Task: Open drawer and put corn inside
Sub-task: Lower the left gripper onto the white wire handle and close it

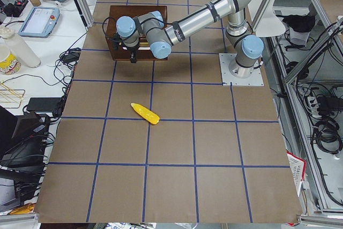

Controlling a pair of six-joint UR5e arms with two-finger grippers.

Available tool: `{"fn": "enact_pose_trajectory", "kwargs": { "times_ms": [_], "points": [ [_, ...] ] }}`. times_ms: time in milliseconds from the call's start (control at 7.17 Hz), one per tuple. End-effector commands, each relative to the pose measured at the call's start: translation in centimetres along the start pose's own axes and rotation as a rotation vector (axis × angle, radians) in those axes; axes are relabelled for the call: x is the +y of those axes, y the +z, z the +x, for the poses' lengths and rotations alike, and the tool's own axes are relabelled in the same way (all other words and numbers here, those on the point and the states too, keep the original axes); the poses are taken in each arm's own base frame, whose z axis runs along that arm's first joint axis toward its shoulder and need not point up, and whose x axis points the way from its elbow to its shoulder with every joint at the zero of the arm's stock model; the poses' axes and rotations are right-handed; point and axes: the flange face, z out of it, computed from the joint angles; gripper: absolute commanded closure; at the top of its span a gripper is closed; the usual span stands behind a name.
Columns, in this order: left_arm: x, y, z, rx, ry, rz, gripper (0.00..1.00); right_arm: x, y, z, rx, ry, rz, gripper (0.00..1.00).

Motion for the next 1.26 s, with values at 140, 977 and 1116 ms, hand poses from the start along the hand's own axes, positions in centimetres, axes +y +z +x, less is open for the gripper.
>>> {"fn": "enact_pose_trajectory", "kwargs": {
  "times_ms": [140, 977, 1116],
  "points": [
    [-0.1, 0.9, -0.3, 0.007, 0.004, -0.014, 0.00, 0.0, 0.0, 0.0, 0.000, 0.000, 0.000, 0.00],
    [-0.3, 2.0, -0.8, 0.018, 0.019, -0.030, 0.00, 0.0, -0.1, 0.0, 0.000, 0.000, 0.002, 0.00],
    [-0.4, 2.1, -0.3, 0.036, 0.023, -0.023, 0.00, 0.0, 0.0, 0.0, 0.000, 0.000, -0.001, 0.00]
  ]
}}
